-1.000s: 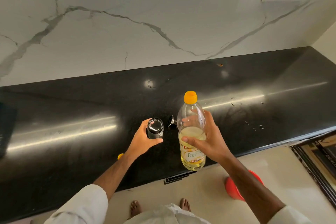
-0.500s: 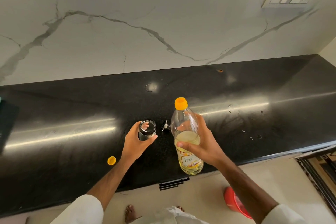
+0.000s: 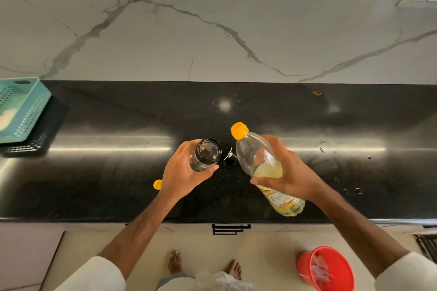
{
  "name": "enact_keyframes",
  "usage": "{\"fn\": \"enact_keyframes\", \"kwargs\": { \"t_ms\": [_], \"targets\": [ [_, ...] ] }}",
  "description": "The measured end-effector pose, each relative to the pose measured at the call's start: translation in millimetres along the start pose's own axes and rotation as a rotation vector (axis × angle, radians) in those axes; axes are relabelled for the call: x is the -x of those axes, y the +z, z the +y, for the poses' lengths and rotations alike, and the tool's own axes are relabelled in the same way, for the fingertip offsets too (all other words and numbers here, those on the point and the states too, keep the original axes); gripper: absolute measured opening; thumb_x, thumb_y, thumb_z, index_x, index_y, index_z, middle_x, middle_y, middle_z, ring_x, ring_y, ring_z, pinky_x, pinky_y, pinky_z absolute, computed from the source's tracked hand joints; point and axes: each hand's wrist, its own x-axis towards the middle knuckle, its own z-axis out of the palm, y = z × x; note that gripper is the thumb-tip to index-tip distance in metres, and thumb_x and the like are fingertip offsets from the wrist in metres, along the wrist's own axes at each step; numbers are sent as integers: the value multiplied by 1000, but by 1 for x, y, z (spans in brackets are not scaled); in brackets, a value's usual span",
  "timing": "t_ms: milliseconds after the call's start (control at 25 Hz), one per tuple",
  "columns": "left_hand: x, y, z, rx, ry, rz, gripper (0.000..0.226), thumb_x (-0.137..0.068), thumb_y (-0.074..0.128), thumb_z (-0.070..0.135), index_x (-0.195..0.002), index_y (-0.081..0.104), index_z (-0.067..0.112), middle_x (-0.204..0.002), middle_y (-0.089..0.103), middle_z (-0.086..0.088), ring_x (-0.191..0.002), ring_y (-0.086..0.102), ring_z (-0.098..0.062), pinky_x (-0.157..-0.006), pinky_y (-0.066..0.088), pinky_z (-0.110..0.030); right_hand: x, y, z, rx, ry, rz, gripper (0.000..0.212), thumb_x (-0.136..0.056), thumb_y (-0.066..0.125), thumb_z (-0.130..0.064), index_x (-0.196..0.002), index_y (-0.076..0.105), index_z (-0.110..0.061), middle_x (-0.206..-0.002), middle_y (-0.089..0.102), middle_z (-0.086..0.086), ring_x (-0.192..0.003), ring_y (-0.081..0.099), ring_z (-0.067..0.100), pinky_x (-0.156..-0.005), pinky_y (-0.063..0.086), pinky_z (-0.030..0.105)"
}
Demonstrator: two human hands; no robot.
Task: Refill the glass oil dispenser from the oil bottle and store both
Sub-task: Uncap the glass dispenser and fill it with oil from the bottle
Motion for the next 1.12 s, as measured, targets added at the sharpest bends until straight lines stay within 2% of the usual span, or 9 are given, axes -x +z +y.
{"fn": "enact_keyframes", "kwargs": {
  "t_ms": [80,200,360,440,720,880,1000,1120],
  "targets": [
    [4,-4,1,-19,10,-1,65,-72,84,55,-126,56,32,-120,62,17,-108,61,-4,-83,50,-16,0,-6,-1,88,22,-67,91,-78,88,-45,-147,29,-49,-132,49,-34,-121,56,2,-86,50,16],
    [5,-9,3,-55,49,0,65,-72,84,55,-126,58,31,-120,61,18,-105,59,0,-80,45,-9,-2,-10,-7,216,73,-122,91,-78,87,-47,-144,25,-53,-127,45,-39,-113,56,4,-83,46,13],
    [5,-14,3,-55,70,-13,64,-72,84,55,-126,58,31,-119,62,18,-102,59,-1,-78,45,-9,-7,-13,-18,354,100,-166,90,-78,84,-53,-144,22,-51,-136,52,-19,-113,55,9,-88,50,23],
    [3,-15,1,-45,69,-29,65,-73,82,57,-127,58,31,-120,62,18,-103,60,-2,-79,46,-10,-11,-13,-21,413,98,-199,91,-77,84,-57,-143,22,-50,-142,56,-13,-111,56,9,-87,49,24],
    [-12,-27,-3,15,72,-72,62,-72,81,61,-124,57,36,-118,63,22,-106,61,-2,-83,55,-26,-28,-29,-43,531,77,-258,91,-79,81,-59,-148,25,-43,-138,59,-8,-106,56,7,-86,48,27],
    [-44,-51,13,252,81,-215,54,-71,87,48,-117,62,34,-108,72,14,-100,68,-9,-86,59,-40,-42,-54,-68,528,45,-238,90,-77,80,-63,-147,25,-47,-138,60,-11,-109,63,12,-92,56,37],
    [-79,-75,26,412,65,-341,57,-68,88,43,-119,65,30,-111,74,4,-105,71,-19,-96,56,-49,-54,-80,-93,555,-10,-183,91,-77,81,-63,-147,27,-46,-133,60,-15,-108,65,13,-92,57,33],
    [-109,-96,43,491,73,-409,59,-65,86,39,-118,65,25,-111,75,1,-107,70,-20,-97,55,-42,-69,-107,-117,586,-45,-141,91,-76,82,-62,-147,28,-44,-128,60,-17,-103,67,13,-84,53,19]
  ]
}}
